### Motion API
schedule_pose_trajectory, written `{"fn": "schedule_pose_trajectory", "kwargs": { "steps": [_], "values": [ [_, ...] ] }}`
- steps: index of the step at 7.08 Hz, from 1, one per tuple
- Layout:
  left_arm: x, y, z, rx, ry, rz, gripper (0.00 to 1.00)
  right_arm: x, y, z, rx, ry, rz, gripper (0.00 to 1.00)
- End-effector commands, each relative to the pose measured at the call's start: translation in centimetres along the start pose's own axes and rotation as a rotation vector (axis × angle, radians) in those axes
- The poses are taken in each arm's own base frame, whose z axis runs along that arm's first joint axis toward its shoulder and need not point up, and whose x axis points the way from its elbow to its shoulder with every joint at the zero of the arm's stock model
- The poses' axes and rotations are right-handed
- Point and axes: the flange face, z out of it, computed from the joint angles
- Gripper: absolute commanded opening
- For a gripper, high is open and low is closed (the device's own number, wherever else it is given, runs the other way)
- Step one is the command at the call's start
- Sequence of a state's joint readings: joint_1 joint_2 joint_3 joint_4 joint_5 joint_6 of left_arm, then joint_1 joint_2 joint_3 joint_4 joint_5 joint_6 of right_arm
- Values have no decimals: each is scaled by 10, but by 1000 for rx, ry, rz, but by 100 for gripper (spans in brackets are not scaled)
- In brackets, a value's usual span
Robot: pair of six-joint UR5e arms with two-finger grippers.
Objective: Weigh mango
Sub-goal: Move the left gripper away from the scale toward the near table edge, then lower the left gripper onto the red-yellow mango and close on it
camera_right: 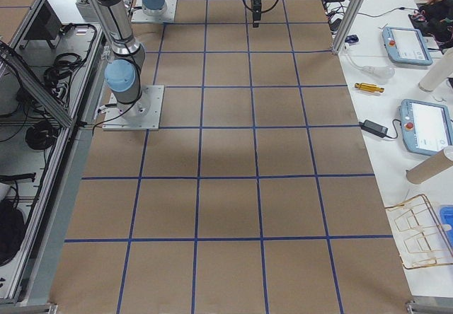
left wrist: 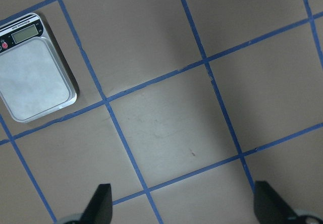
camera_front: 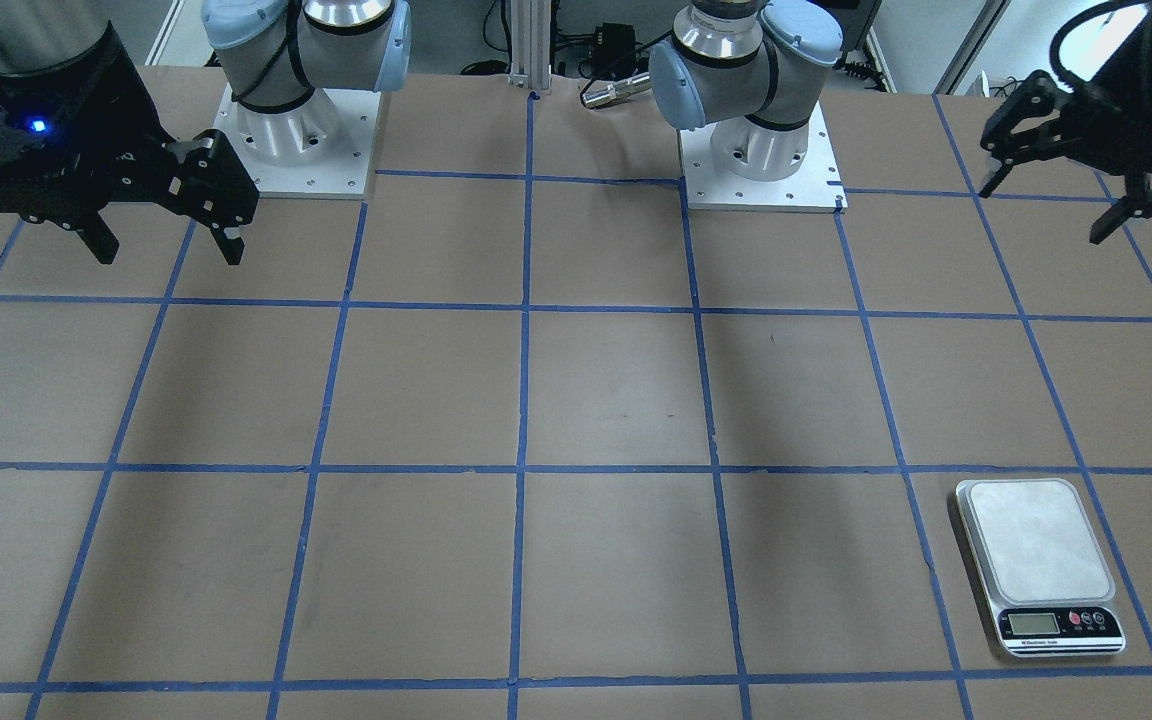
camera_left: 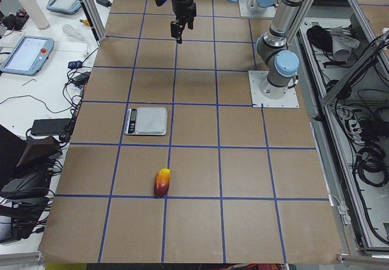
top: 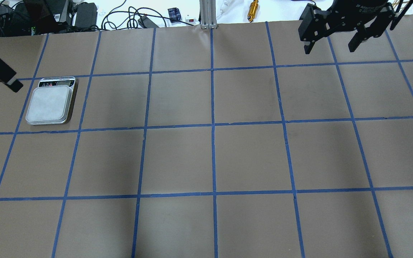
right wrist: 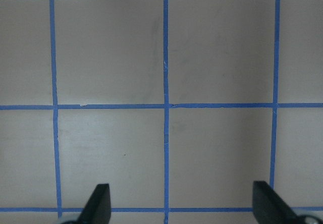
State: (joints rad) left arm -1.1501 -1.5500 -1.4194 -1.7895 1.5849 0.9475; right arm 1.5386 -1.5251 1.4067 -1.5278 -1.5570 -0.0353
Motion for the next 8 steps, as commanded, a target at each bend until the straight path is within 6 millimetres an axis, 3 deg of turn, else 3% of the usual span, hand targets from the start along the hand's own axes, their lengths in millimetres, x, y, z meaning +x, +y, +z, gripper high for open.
{"fn": "schedule_pose_trajectory", "kwargs": {
  "steps": [1,2,4,6,8],
  "values": [
    [-96,82,15,-5,32,116,100,0,0,0,0,0,0,100],
    [-140,118,28,6,32,188,100,0,0,0,0,0,0,100],
    [-210,145,54,15,-45,353,100,0,0,-1,1,0,0,100],
    [-289,135,71,8,-93,506,100,1,0,0,0,0,2,100],
    [-360,126,112,-2,-114,646,100,0,0,0,0,0,0,100]
  ]
}}
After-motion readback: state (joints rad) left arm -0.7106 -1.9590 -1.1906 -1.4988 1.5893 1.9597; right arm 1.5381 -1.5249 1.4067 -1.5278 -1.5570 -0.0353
